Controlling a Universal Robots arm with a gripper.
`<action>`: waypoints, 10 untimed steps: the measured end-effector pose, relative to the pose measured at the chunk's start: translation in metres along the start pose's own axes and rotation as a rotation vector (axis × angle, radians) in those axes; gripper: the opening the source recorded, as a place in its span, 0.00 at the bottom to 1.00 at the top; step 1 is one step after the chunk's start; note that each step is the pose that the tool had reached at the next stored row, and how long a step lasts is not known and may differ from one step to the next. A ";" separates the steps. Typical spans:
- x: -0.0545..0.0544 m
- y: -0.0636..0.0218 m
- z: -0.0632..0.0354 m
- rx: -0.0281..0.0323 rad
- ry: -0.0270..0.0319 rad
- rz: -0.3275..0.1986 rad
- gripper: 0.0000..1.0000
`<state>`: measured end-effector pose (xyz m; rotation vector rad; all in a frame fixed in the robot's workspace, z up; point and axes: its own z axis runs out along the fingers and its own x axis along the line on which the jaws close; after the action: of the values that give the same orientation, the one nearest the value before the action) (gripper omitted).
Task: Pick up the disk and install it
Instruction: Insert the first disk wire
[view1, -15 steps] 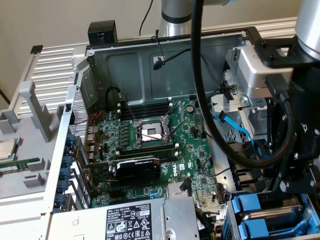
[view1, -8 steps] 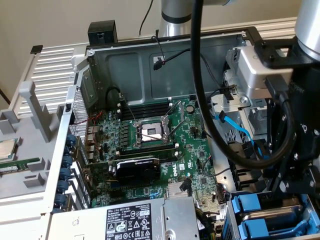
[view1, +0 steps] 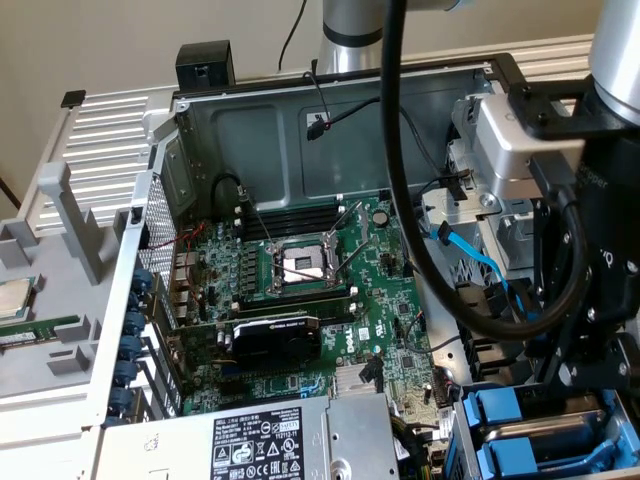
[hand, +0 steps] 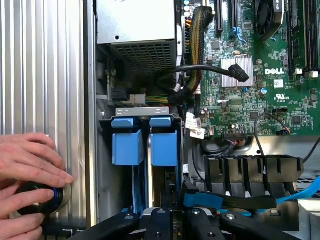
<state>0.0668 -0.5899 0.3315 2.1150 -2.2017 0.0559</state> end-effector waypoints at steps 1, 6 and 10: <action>0.000 0.0000 0.0000 0.0000 0.0000 0.000 0.17; 0.000 0.0000 0.0000 0.0000 0.0000 0.000 0.17; 0.000 0.0000 0.0000 0.0000 -0.0001 0.000 0.17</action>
<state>0.0668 -0.5899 0.3315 2.1151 -2.2018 0.0559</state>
